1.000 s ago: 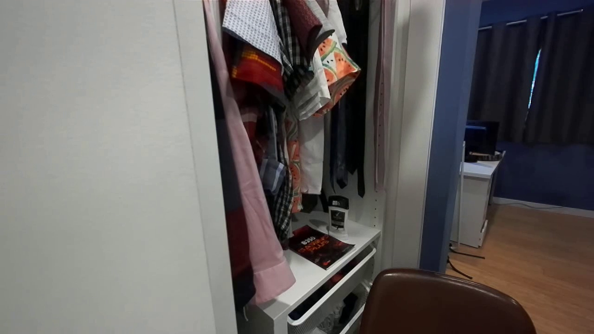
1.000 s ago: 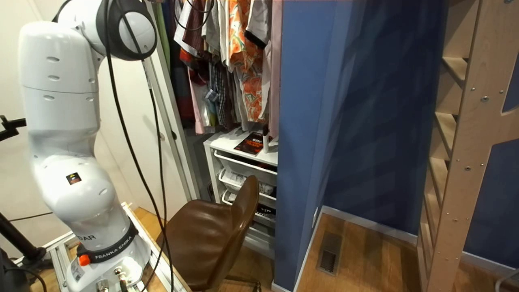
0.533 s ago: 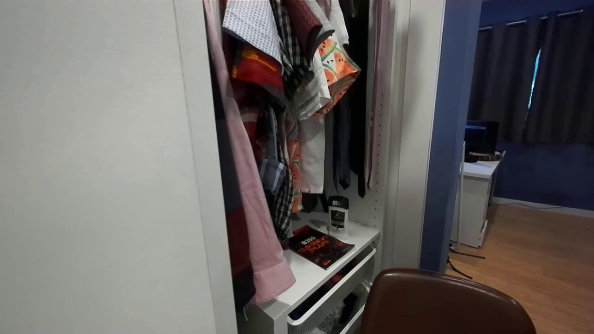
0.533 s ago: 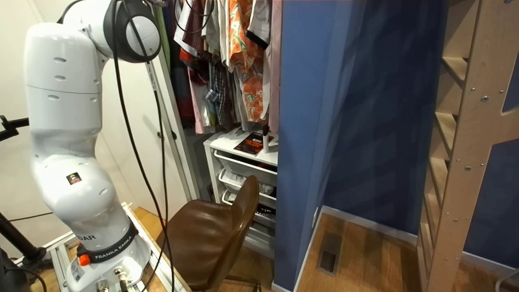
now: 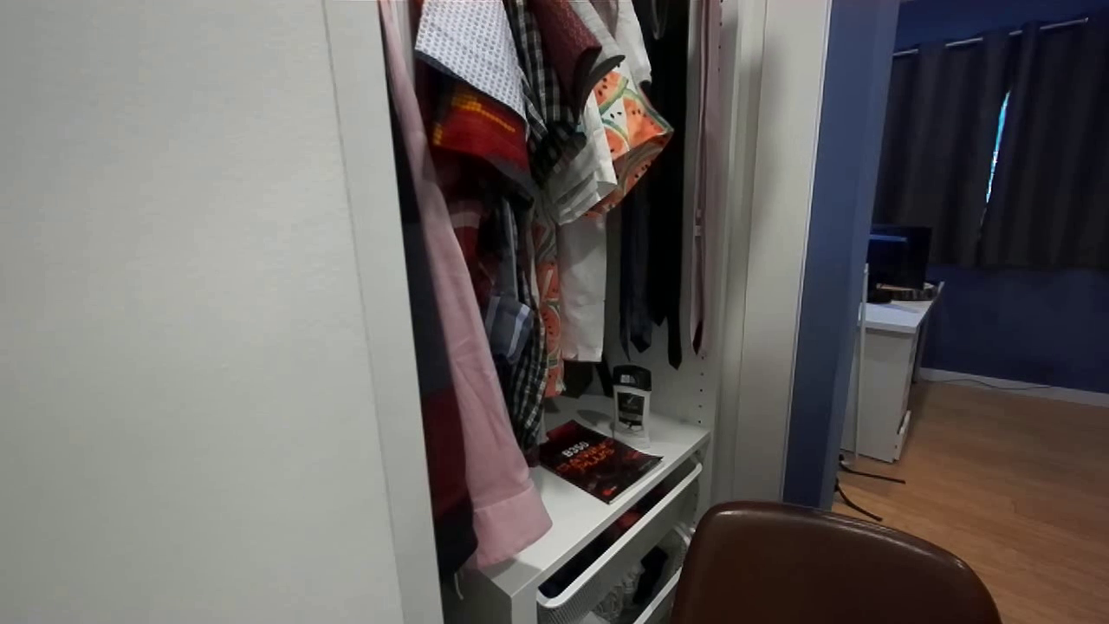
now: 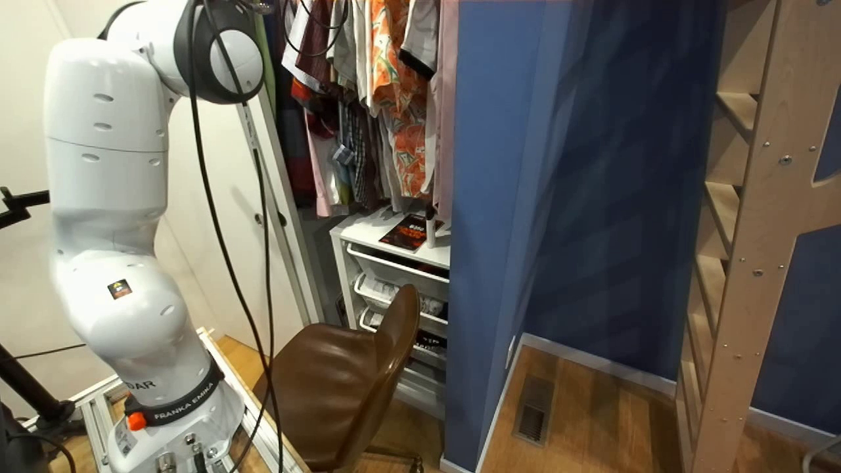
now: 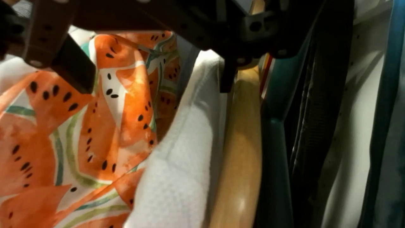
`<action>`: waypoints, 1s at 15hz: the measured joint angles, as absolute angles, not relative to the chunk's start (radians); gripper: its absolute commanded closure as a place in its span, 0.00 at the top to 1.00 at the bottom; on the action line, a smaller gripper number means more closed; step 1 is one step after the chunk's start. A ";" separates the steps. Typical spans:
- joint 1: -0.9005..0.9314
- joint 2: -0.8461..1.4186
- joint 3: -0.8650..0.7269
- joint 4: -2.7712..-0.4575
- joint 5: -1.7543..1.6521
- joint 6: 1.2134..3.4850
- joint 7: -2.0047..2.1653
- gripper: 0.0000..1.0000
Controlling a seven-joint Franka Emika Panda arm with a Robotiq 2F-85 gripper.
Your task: Unhang the white and black shirt from the rail
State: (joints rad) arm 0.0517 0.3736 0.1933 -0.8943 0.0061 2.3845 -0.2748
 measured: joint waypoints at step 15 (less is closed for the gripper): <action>0.071 0.495 0.182 -0.894 0.004 2.769 -0.216 0.19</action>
